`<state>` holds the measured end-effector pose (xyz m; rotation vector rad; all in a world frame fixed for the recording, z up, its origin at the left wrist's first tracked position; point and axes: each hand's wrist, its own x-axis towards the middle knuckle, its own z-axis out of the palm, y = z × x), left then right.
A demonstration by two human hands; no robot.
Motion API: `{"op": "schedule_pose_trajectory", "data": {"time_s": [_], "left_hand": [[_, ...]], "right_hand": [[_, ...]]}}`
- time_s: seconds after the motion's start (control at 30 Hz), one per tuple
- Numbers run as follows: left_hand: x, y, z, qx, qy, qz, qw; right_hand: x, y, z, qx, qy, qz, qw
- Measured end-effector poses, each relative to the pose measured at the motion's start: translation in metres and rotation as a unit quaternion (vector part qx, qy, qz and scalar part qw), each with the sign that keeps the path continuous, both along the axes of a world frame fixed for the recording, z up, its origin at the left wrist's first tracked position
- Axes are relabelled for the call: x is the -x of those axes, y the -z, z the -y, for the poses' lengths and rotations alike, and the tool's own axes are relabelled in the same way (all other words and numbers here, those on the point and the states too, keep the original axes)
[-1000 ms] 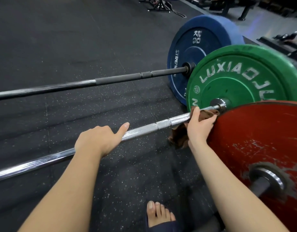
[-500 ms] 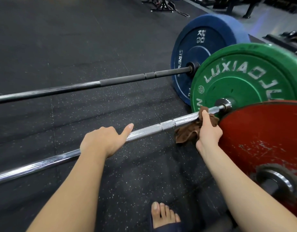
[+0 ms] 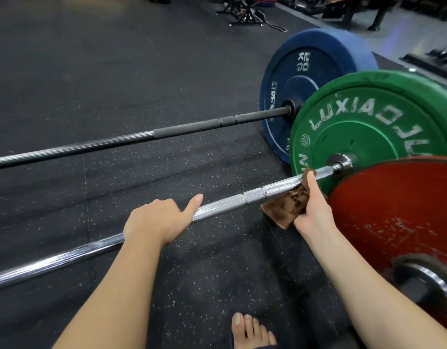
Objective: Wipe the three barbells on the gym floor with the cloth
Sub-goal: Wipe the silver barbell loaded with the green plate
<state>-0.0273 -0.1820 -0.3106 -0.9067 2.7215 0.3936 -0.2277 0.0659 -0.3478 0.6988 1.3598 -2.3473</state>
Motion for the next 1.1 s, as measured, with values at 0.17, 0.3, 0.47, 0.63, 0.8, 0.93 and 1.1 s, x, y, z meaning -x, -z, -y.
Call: {"op": "schedule_pose_trajectory", "data": {"time_s": [0.17,0.3,0.47,0.63,0.8,0.93,1.1], "left_hand": [[0.000,0.000,0.000,0.002,-0.003,-0.003,1.000],[-0.001,0.000,-0.001,0.006,-0.003,-0.003,1.000],[0.000,-0.001,-0.001,0.011,-0.005,0.003,1.000],[0.000,-0.001,-0.001,0.011,-0.006,0.000,1.000],[-0.001,-0.001,-0.001,0.010,-0.003,-0.006,1.000],[-0.001,0.000,-0.001,0.008,-0.001,-0.008,1.000],[-0.001,0.000,-0.001,0.016,0.000,-0.010,1.000]], "right_hand": [[-0.014,0.006,0.011,-0.024,-0.014,0.013,1.000],[-0.020,0.002,0.011,-0.139,0.011,0.034,0.990],[-0.015,0.007,0.009,-0.139,-0.092,0.031,0.986],[-0.004,0.016,0.009,-0.065,-0.053,0.039,0.996],[-0.006,-0.001,0.000,-0.025,0.118,0.017,0.993],[-0.001,-0.013,0.004,-0.004,0.158,-0.100,0.982],[0.004,-0.008,0.012,-0.252,0.066,-0.144,0.955]]}}
